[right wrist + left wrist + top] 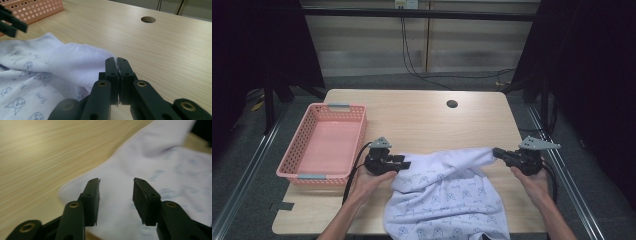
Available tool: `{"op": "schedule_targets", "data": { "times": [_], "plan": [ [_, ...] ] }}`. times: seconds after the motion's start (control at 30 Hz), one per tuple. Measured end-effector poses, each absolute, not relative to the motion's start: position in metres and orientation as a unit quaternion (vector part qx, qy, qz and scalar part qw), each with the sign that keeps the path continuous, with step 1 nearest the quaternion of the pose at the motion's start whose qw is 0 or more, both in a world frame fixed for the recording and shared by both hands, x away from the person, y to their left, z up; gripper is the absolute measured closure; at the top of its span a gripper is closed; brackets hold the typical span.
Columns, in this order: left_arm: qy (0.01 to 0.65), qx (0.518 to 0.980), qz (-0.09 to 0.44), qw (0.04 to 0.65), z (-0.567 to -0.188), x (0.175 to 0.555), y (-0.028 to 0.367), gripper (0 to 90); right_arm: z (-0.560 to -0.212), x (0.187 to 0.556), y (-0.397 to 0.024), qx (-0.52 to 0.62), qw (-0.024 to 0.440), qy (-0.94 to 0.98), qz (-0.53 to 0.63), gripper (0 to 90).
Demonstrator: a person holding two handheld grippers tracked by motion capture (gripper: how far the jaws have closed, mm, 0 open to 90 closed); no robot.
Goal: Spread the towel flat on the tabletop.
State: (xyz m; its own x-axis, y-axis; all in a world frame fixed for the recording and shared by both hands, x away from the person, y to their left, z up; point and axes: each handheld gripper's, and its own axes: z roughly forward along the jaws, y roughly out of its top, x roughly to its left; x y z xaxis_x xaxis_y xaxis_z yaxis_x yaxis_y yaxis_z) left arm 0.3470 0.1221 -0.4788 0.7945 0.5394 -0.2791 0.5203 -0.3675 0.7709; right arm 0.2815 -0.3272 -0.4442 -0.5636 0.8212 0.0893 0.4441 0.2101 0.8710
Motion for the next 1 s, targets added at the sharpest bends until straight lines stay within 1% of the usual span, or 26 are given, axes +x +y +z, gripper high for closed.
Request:
{"op": "schedule_targets", "data": {
  "times": [0.03,0.13,0.17,0.27,0.3,0.33,0.37,0.4,0.43,0.47,0.5,0.57,0.63,0.67,0.73,0.77,0.8,0.83,0.9,0.93,0.97,1.0],
  "plan": [
    [0.332,0.83,0.015,0.447,-0.485,0.353,0.121,52.8,-0.445,0.283,-0.327,0.42,0.201,0.754,0.464,88.6],
    [0.353,0.834,0.027,0.423,-0.497,0.365,0.122,50.8,-0.447,0.284,-0.327,0.419,0.199,0.756,0.462,88.5],
    [0.356,0.836,0.039,0.414,-0.498,0.367,0.123,48.8,-0.449,0.286,-0.326,0.416,0.196,0.761,0.458,88.5],
    [0.364,0.838,0.061,0.401,-0.504,0.369,0.123,48.3,-0.451,0.288,-0.325,0.418,0.194,0.762,0.455,88.4],
    [0.364,0.838,0.061,0.401,-0.504,0.369,0.123,48.3,-0.451,0.288,-0.325,0.418,0.194,0.762,0.455,88.4],
    [0.352,0.845,0.057,0.397,-0.503,0.367,0.12,53.2,-0.454,0.288,-0.325,0.417,0.19,0.766,0.452,88.2],
    [0.352,0.845,0.057,0.397,-0.503,0.367,0.12,61.0,-0.454,0.288,-0.325,0.417,0.19,0.766,0.452,88.2],
    [0.337,0.853,0.058,0.394,-0.503,0.365,0.117,61.0,-0.455,0.288,-0.324,0.42,0.19,0.765,0.45,88.2],
    [0.329,0.856,0.055,0.395,-0.503,0.363,0.116,70.4,-0.458,0.288,-0.324,0.42,0.185,0.767,0.448,88.2],
    [0.317,0.86,0.043,0.398,-0.504,0.361,0.113,84.1,-0.461,0.287,-0.322,0.418,0.18,0.773,0.443,88.3],
    [0.313,0.861,0.04,0.398,-0.504,0.36,0.112,84.1,-0.461,0.287,-0.322,0.418,0.18,0.773,0.443,88.3],
    [0.306,0.862,0.017,0.405,-0.504,0.357,0.11,86.6,-0.461,0.285,-0.321,0.414,0.177,0.775,0.443,88.3],
    [0.302,0.861,0.01,0.408,-0.501,0.353,0.11,87.1,-0.458,0.281,-0.321,0.411,0.177,0.774,0.449,88.3],
    [0.302,0.855,0.008,0.421,-0.497,0.351,0.111,87.1,-0.455,0.279,-0.322,0.41,0.178,0.771,0.454,88.3],
    [0.3,0.844,0.019,0.444,-0.483,0.347,0.115,87.2,-0.442,0.275,-0.33,0.411,0.192,0.757,0.47,88.4],
    [0.299,0.839,0.023,0.454,-0.477,0.346,0.116,87.2,-0.442,0.275,-0.33,0.411,0.192,0.757,0.47,88.4],
    [0.293,0.834,0.03,0.467,-0.468,0.344,0.119,87.2,-0.432,0.273,-0.336,0.412,0.201,0.746,0.483,88.4],
    [0.29,0.83,0.039,0.475,-0.459,0.343,0.12,87.2,-0.432,0.273,-0.336,0.412,0.201,0.746,0.483,88.4],
    [0.281,0.824,0.058,0.489,-0.436,0.342,0.124,87.3,-0.416,0.269,-0.343,0.412,0.219,0.733,0.495,88.4],
    [0.274,0.816,0.074,0.504,-0.418,0.344,0.127,87.3,-0.403,0.267,-0.347,0.408,0.232,0.725,0.504,88.4],
    [0.274,0.816,0.074,0.504,-0.418,0.344,0.127,87.3,-0.403,0.267,-0.347,0.408,0.232,0.725,0.504,88.4],
    [0.271,0.81,0.083,0.513,-0.404,0.347,0.128,87.3,-0.385,0.267,-0.349,0.403,0.249,0.715,0.515,88.5]
  ]
}}
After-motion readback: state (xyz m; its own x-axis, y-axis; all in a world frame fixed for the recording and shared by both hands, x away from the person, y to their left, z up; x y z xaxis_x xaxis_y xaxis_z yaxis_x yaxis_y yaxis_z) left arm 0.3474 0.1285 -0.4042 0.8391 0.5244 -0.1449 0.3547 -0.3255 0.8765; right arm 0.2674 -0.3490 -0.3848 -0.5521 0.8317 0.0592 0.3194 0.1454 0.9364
